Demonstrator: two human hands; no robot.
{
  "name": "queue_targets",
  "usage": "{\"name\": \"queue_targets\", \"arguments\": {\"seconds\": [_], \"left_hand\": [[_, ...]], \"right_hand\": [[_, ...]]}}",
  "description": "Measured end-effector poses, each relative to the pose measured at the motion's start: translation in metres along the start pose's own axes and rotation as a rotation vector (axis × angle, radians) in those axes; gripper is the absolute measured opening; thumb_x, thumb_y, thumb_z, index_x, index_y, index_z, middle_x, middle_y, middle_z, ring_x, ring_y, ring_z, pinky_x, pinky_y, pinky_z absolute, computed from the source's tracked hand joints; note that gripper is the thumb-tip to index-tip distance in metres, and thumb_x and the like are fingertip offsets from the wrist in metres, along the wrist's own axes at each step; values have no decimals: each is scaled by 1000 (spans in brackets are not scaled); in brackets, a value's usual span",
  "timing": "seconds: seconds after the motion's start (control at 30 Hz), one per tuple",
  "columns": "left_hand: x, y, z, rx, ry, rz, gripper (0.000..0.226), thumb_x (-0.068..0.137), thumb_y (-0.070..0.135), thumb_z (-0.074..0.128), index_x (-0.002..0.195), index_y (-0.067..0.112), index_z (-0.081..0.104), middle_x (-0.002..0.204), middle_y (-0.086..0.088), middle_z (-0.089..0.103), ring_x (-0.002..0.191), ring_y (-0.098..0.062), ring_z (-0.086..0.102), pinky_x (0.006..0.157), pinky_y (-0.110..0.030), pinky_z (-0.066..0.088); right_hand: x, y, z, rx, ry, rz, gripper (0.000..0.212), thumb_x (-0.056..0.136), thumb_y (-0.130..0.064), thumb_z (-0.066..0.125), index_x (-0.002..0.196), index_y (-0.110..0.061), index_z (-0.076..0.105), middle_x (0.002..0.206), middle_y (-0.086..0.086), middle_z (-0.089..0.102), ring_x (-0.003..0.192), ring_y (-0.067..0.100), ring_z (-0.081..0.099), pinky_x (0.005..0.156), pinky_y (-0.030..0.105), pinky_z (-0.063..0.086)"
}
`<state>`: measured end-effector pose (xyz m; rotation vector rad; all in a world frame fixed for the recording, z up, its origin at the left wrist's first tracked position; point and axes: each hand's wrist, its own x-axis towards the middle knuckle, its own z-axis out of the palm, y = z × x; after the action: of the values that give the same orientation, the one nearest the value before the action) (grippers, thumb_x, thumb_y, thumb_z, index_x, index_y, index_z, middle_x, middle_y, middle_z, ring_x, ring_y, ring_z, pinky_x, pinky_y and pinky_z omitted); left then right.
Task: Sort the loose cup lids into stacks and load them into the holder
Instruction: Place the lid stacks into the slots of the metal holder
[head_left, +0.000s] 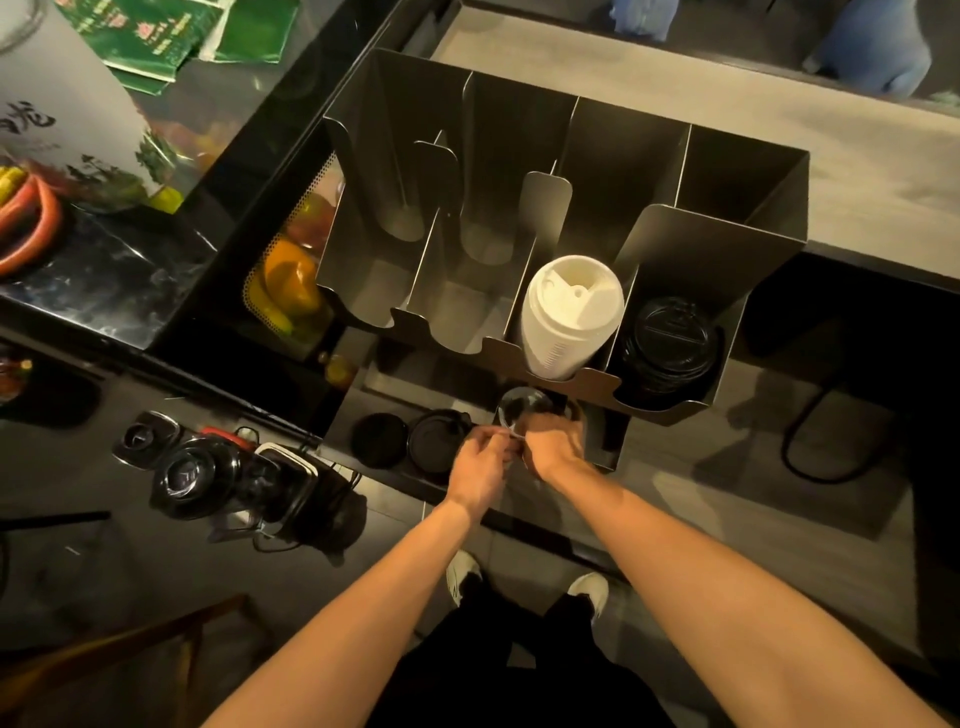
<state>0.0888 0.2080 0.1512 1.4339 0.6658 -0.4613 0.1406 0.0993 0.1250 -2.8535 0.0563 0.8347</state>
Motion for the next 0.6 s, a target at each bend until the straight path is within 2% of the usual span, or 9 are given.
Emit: {"name": "queue_targets", "arguments": {"seconds": [0.1, 0.2, 0.27, 0.37, 0.43, 0.5, 0.6], "left_hand": [[-2, 5, 1, -21, 12, 14, 13, 104, 21, 50, 103, 18, 63, 102, -10, 73, 87, -14, 67, 73, -25, 52], [-3, 8, 4, -12, 4, 53, 10, 104, 18, 52, 104, 16, 61, 98, -4, 72, 83, -11, 68, 67, -20, 53], [-4, 9, 4, 71, 28, 143, 6, 102, 16, 55, 104, 18, 61, 99, -2, 70, 88, -13, 67, 73, -20, 53], [-10, 14, -3, 238, 104, 309, 13, 99, 13, 61, 111, 17, 61, 105, 5, 66, 95, -3, 63, 76, -9, 48], [-13, 18, -7, 281, 158, 383, 21, 97, 13, 63, 117, 18, 60, 109, 8, 64, 101, -1, 61, 82, -11, 48], [-15, 21, -12, 311, 196, 429, 27, 98, 17, 63, 124, 19, 58, 118, 9, 61, 105, -1, 59, 87, -16, 48], [-21, 28, -19, 309, 237, 462, 33, 101, 27, 59, 134, 22, 54, 127, 11, 56, 108, 0, 55, 81, -11, 42]], "right_hand": [[-3, 8, -4, 119, 81, 7, 26, 101, -25, 48, 109, -15, 70, 107, 5, 66, 105, 22, 60, 83, 31, 41], [-12, 17, -9, 141, 101, -84, 28, 98, -21, 52, 124, -20, 62, 121, 8, 65, 119, 32, 56, 98, 38, 43], [-24, 21, -14, 200, 126, -136, 31, 98, -25, 55, 129, -21, 57, 119, 9, 66, 112, 33, 60, 94, 41, 48], [-45, 22, -20, 297, 176, -205, 21, 102, -33, 52, 120, -21, 52, 111, 5, 67, 99, 25, 65, 79, 40, 52], [-58, 24, -22, 418, 205, -239, 15, 102, -35, 51, 114, -27, 49, 101, -1, 68, 88, 19, 66, 70, 41, 53], [-72, 24, -26, 547, 252, -277, 15, 102, -36, 52, 115, -29, 50, 98, -8, 67, 82, 11, 65, 70, 39, 54], [-93, 17, -38, 735, 263, -293, 19, 102, -36, 53, 120, -29, 52, 104, -13, 64, 89, 5, 63, 75, 32, 56]]}}
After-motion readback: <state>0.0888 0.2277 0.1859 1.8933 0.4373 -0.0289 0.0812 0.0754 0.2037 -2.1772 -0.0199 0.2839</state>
